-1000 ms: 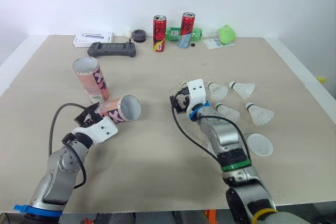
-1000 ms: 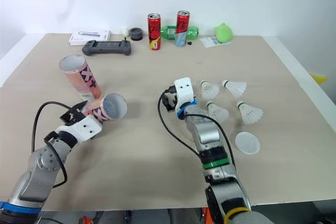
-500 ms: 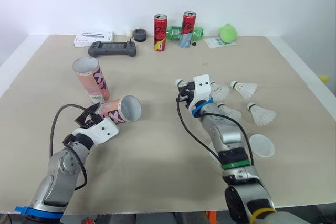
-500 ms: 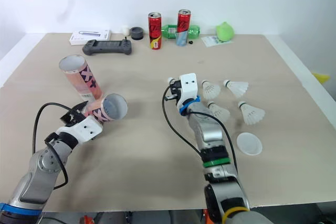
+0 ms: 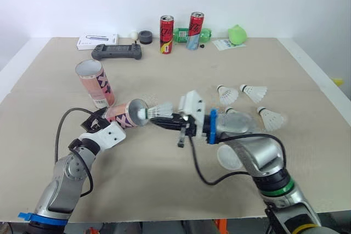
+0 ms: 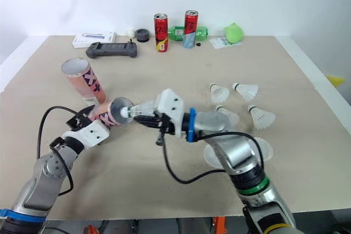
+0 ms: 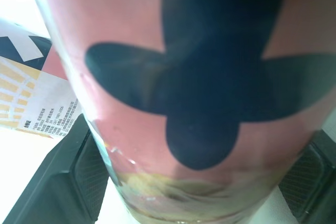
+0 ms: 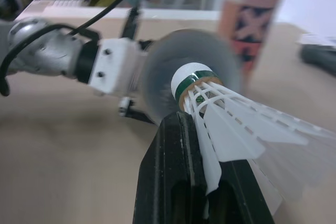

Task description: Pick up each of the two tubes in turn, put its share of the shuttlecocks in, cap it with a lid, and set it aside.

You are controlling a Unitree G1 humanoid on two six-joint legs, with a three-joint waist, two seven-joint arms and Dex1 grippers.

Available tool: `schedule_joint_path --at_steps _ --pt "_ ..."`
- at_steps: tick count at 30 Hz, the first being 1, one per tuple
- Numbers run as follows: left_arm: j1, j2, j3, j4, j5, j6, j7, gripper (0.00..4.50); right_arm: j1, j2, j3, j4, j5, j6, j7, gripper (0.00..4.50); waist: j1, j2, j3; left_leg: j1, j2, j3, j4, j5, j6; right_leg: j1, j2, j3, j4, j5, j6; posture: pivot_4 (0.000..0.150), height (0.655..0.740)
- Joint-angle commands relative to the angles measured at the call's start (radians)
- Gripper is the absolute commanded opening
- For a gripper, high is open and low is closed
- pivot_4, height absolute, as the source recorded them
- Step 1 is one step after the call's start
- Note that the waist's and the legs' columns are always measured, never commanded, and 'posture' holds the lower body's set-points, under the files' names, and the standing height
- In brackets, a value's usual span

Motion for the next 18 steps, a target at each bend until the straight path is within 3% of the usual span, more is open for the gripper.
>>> schedule_joint_path --at_steps 1,10,15,18 --pt "-0.004 -0.003 -0.016 -0.004 -0.007 -0.006 -0.011 3.98 -0.035 0.035 -0.012 -0.001 -0.011 -0.013 -0.022 0.36 0.001 0.0 0.0 0.0 0.0 0.0 0.0 0.0 0.0 0.0 0.0 0.0 0.0 0.0 0.001 0.15 0.74" --pt "0.0 -0.004 -0.023 -0.015 -0.012 -0.006 -0.017 3.98 0.106 0.026 -0.218 -0.188 0.163 0.111 -0.104 4.31 0.004 0.0 0.0 -0.001 0.0 -0.002 0.0 0.0 -0.001 0.0 0.0 -0.001 0.0 -0.001 0.0 0.15 0.74" --pt "-0.017 -0.007 -0.026 0.001 -0.02 -0.01 -0.023 3.98 0.325 -0.017 -0.379 -0.288 -0.01 0.121 -0.37 4.42 0.012 0.0 0.0 -0.001 0.0 -0.003 -0.001 -0.001 -0.001 0.0 0.0 -0.003 0.0 -0.002 0.0 0.15 0.74" --pt "-0.025 -0.009 -0.036 0.008 -0.029 -0.018 -0.033 3.98 0.429 -0.015 -0.461 -0.38 -0.037 0.145 -0.463 4.42 0.022 0.0 -0.001 -0.002 -0.001 -0.002 -0.001 -0.001 -0.001 0.0 -0.001 -0.003 0.0 -0.002 -0.001 0.15 0.74"
